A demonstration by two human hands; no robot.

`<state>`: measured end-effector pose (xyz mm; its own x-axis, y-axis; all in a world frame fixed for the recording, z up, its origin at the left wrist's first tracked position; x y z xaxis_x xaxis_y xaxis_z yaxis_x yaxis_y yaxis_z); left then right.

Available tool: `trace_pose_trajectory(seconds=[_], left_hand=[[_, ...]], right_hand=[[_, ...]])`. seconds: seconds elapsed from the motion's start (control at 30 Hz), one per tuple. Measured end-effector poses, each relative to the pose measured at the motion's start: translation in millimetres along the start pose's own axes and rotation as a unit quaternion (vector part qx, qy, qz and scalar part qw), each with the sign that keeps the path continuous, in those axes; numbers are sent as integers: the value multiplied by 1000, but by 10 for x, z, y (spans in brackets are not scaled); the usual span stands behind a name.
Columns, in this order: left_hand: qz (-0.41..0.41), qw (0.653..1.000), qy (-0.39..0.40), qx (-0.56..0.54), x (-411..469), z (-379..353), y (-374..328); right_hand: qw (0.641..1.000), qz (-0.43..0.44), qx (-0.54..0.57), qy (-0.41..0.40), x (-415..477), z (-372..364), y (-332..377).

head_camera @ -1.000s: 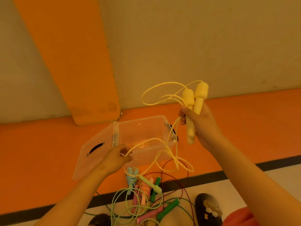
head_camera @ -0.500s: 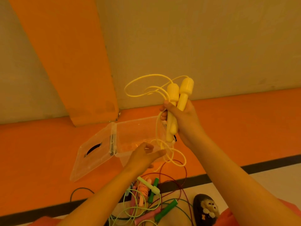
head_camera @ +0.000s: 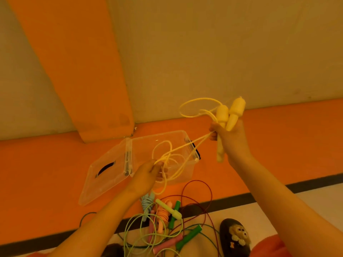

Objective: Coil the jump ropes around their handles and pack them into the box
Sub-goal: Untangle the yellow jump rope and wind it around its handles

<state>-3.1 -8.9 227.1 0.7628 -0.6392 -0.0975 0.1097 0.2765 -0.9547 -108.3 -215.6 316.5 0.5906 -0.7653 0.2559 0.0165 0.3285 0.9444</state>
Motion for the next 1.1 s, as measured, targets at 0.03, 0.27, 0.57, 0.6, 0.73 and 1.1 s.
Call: trace_pose_trajectory(seconds=[0.03, 0.27, 0.57, 0.6, 0.73, 1.1], left_hand=[[13, 999, -6, -30, -33, 70, 1], [140, 903, -157, -375, -140, 542, 113], [93, 945, -45, -309, -138, 712, 1], [89, 974, -18, -210, -154, 671, 23], [101, 965, -29, -241, -121, 592, 106], [86, 981, -89, -148, -139, 605, 156]], right_hand=[[1000, -3, -19, -9, 19, 65, -79], [997, -43, -59, -35, 82, 468, -539], [996, -11, -74, -55, 139, 399, -603], [995, -1, -75, -60, 164, 401, -600], [994, -14, -70, -85, 211, 432, -628], [993, -38, -61, -89, 210, 457, -676]])
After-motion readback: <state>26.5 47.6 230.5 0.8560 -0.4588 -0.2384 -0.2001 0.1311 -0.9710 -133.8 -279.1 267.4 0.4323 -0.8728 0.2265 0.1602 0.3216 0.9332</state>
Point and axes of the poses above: each hand's wrist, its own x-axis towards the middle knuckle, its own z-axis out of the back of the hand, y = z × x, the point moved 2 cm from there along x, towards the middle knuckle, and after that the axes turned 9 degrees about -x, right-handed, at the moved point
